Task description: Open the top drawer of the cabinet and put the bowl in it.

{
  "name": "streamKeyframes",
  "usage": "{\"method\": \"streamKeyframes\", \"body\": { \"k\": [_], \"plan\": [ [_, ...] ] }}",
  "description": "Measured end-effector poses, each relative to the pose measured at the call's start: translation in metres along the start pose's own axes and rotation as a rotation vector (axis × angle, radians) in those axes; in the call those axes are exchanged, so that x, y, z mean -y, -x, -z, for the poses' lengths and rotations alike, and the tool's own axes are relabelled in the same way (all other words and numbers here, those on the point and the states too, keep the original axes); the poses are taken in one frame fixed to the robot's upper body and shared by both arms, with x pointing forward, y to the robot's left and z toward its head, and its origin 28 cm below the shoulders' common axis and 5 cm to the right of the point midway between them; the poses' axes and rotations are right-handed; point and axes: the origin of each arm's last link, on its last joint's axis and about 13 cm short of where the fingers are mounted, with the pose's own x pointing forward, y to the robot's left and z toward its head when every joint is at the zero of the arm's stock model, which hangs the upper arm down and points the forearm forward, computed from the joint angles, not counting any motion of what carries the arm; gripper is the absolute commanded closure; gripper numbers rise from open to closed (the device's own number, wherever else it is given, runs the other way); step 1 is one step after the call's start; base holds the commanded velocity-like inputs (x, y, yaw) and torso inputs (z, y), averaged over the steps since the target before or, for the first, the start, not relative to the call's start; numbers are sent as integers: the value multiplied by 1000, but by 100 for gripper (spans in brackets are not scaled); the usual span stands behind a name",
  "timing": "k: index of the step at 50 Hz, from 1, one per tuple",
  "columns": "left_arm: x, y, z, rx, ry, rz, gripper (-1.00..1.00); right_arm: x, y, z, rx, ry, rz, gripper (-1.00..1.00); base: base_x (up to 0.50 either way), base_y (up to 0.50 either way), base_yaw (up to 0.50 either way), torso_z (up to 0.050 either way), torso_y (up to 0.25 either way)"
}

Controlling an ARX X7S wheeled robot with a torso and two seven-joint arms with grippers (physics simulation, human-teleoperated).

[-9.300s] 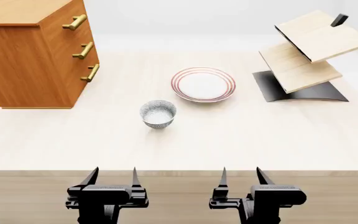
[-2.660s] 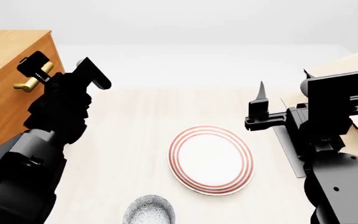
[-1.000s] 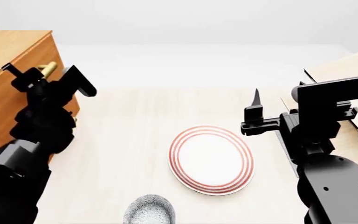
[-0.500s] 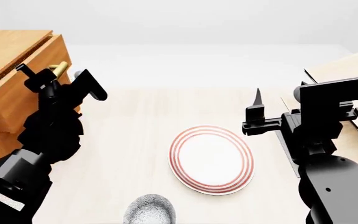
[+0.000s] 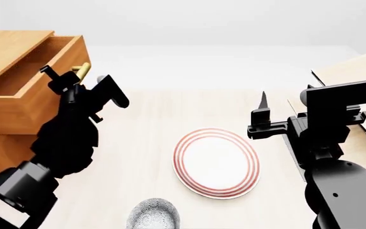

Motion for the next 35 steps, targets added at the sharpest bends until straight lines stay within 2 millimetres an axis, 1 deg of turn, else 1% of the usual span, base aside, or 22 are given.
{"method": "streamKeyframes", "body": {
  "k": [19,28,29,35],
  "plan": [
    [9,15,-24,133,21,59,100,0,0,1,-1,-5,1,-100,-1,0,0,0,0],
    [10,19,-31,167,35,80,100,0,0,2,-2,-8,2,-100,-5,0,3,0,0],
    [11,19,-31,169,35,81,-100,0,0,2,-2,-9,2,-100,-11,0,3,0,0],
    [14,22,-32,172,59,122,-100,1,0,2,-1,-9,2,-100,0,0,0,0,0]
  ]
}}
